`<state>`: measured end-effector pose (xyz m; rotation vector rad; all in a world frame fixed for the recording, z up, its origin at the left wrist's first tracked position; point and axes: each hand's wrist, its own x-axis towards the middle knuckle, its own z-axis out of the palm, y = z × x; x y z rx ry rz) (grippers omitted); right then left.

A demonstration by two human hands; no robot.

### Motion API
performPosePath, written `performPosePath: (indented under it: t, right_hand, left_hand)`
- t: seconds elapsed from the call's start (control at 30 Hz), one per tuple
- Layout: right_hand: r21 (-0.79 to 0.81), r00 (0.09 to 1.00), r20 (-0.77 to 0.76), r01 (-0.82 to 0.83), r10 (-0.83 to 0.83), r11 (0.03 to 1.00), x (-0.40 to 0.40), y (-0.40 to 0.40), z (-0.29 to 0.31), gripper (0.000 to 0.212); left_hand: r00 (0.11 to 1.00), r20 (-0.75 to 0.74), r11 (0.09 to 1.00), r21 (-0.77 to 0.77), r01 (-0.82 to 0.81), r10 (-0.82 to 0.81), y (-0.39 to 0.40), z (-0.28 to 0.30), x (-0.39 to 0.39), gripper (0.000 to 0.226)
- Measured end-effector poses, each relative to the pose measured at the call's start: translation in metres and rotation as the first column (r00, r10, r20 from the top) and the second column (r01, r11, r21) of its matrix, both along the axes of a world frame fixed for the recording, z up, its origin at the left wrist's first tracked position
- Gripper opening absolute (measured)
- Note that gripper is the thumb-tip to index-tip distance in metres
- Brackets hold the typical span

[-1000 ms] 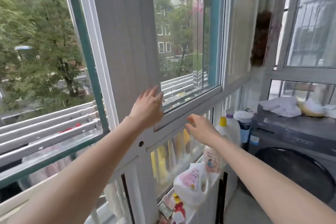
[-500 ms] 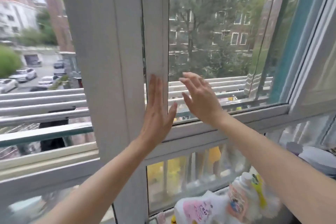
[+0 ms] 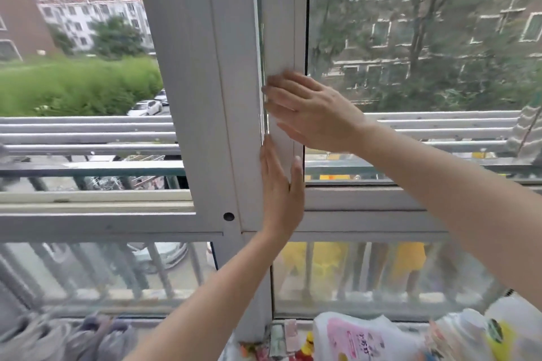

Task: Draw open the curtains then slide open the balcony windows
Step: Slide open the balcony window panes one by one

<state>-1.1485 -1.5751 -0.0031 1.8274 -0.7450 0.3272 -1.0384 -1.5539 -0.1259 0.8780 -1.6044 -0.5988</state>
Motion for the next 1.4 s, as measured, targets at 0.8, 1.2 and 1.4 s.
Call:
performPosePath:
  t: [0.8, 1.2, 1.4]
  right_hand:
    - [0.280, 0.919, -0.317, -0.147, 0.236, 0.949, 0.014, -0.048, -0.041, 0.014]
    - [0.382, 0.944, -0.221, -0.149, 0.246, 0.912, 0.017, -0.022, -0.024, 0.022]
    - [0.459, 0.980, -0.101, -0.106, 0.171, 0.882, 0.010, -0.024, -0.028, 0.020]
  left_hand:
    - [0.778, -0.368, 0.816, 0.494, -0.299, 0.508, -0.024, -0.010, -0.047, 0.060]
    - [0.757, -0.304, 0.774, 0.497, -0.392, 0.578, -0.023, -0.014, -0.050, 0.046]
    - [0.761, -0.278, 0.730, 0.587, -0.348, 0.586, -0.017, -0.013, -0.062, 0.051]
